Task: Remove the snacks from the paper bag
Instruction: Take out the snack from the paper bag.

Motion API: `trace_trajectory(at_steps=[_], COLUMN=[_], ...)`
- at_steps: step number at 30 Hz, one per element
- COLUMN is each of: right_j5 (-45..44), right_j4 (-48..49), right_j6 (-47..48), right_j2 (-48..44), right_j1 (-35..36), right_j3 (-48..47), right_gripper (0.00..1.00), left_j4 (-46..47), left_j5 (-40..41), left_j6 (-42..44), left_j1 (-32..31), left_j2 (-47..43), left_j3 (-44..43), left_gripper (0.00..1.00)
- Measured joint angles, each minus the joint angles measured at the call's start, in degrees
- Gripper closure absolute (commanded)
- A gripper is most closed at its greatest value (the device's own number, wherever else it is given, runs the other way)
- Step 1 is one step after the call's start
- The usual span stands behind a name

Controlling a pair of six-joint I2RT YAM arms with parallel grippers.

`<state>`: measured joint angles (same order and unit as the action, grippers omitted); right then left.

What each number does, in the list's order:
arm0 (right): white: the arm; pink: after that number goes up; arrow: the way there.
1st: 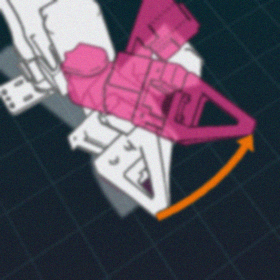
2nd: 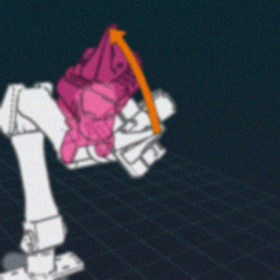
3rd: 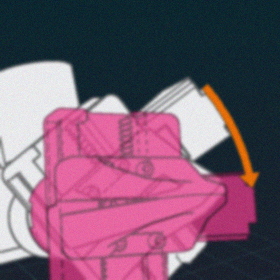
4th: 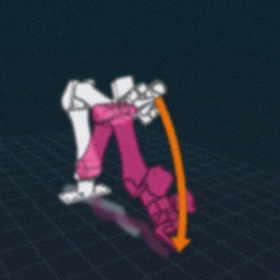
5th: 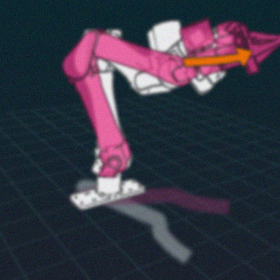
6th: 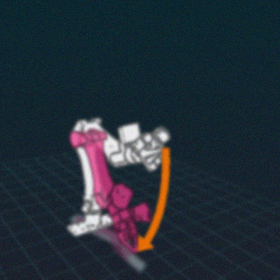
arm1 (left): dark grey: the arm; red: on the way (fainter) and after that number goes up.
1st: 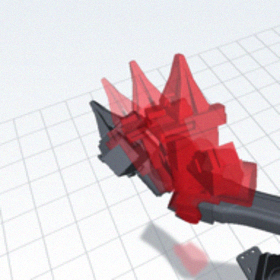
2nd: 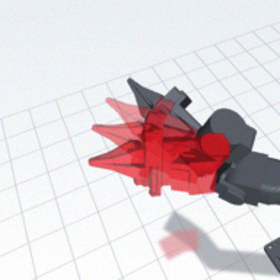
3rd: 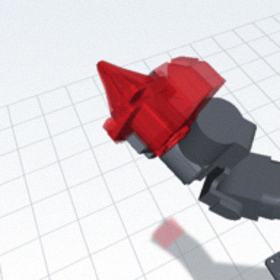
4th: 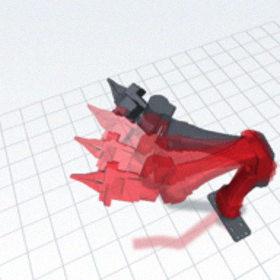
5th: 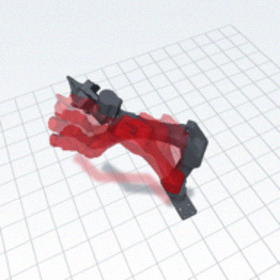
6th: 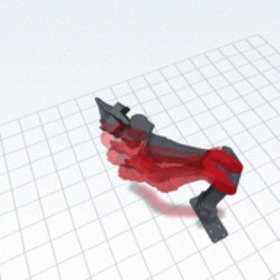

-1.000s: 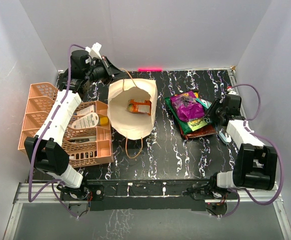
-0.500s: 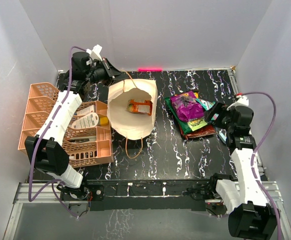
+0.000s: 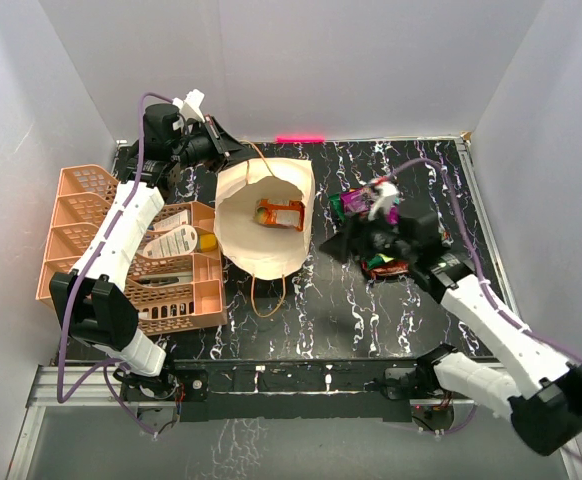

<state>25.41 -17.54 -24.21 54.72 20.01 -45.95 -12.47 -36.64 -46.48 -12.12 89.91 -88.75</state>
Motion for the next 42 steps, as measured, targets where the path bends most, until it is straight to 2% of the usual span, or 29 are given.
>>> trace_trajectory(at_steps=[4,7,10,12,15,20,27,33,42], right_j5=[-6.97,-13.64,-19.63,-21.4,-23.8,-31.19,-43.93,-50.36,-53.42], right_j4=[2.4,4.2,4.44,4.46,4.35,5.9,8.44,12.09,16.31], right_j6=[1.92,6.51,13.29,18.16,27.54,42.69,58.47,64.32,67.28], right_j2=[3.56,8.59,15.58,19.12,22.1,24.09,37.86,47.45,56.13], right_j1=[19.58,31.5,39.54,41.42,41.72,41.68,41.33,38.51,33.42], right_j3=[-6.43,-10.27,-13.68,-14.86,-15.02,-15.72,-22.62,-24.94,-26.97], right_gripper=[0.18,0.21,0.25,0.26,0.3,0.31,0.34,0.36,0.33], left_j4=[-0.02,-0.15,-0.48,-0.85,-0.92,-0.98,-1.01,-1.27,-1.25], left_j5=[0.0,0.02,0.0,0.0,0.0,-0.02,-0.24,-0.28,-0.48], left_j6=[0.02,0.04,0.2,0.26,0.37,0.35,0.33,0.28,-0.02], left_j1=[0.0,0.0,0.0,0.0,0.0,0.0,0.0,0.0,0.0], left_j2=[0.0,0.0,0.0,0.0,-0.04,-0.28,-0.59,-0.7,-1.01], left_j3=[0.0,-0.07,-0.2,-0.39,-0.42,-0.42,-0.42,-0.5,-0.5], left_gripper=[1.0,1.0,1.0,1.0,1.0,1.0,1.0,1.0,1.0])
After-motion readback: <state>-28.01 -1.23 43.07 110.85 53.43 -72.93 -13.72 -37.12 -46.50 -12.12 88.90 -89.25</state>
